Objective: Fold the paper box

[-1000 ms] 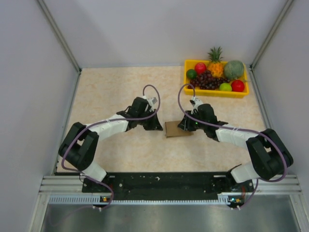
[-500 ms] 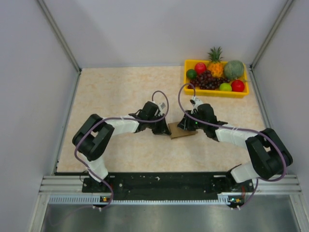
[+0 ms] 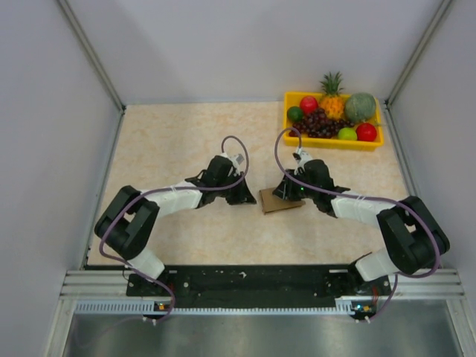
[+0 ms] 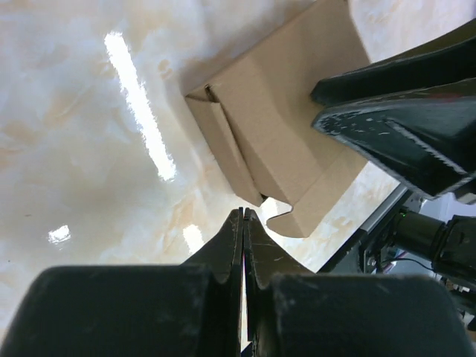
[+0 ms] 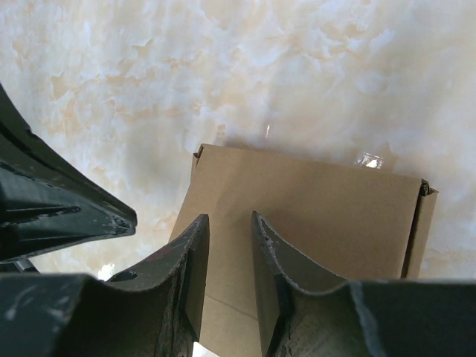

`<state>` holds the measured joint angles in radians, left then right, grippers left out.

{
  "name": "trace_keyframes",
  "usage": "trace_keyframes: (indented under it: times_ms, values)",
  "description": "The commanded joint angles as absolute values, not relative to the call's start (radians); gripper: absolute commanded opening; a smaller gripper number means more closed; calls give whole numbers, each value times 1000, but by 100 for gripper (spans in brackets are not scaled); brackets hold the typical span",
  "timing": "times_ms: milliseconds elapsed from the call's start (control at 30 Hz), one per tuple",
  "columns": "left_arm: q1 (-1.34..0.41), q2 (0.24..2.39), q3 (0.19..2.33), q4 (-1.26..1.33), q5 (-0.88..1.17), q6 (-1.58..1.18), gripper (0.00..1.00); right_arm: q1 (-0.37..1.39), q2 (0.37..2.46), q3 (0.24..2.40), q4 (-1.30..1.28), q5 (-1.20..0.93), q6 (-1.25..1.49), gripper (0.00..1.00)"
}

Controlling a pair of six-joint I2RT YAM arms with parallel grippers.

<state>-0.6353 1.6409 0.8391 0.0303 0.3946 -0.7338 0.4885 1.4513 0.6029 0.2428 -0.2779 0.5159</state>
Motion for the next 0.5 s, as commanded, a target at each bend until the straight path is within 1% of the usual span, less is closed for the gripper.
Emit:
trace_keyframes:
  times_ms: [0,100,233,300,367,400,467]
  values:
    - [-633,1609,854,89,438,-741,0,485,1463,606,229,-279,508,30]
    - [-690,1745,940,107,495,-765,0,485,1460,606,230,-281,511,30]
    - [-712,1856,1008,202,546,-831,0,485,1454,607,222,-278,514,30]
    - [-712,1811,990,206,476,-821,0,485,1457,607,219,-279,512,30]
    - [-707,1758,962,116,405,-769,0,485,1462,604,221,-275,511,30]
    - [-695,1702,948,97,338,-756,0,485,1465,603,227,-276,512,30]
    - [-683,1648,907,69,295,-732,0,485,1470,600,238,-272,515,30]
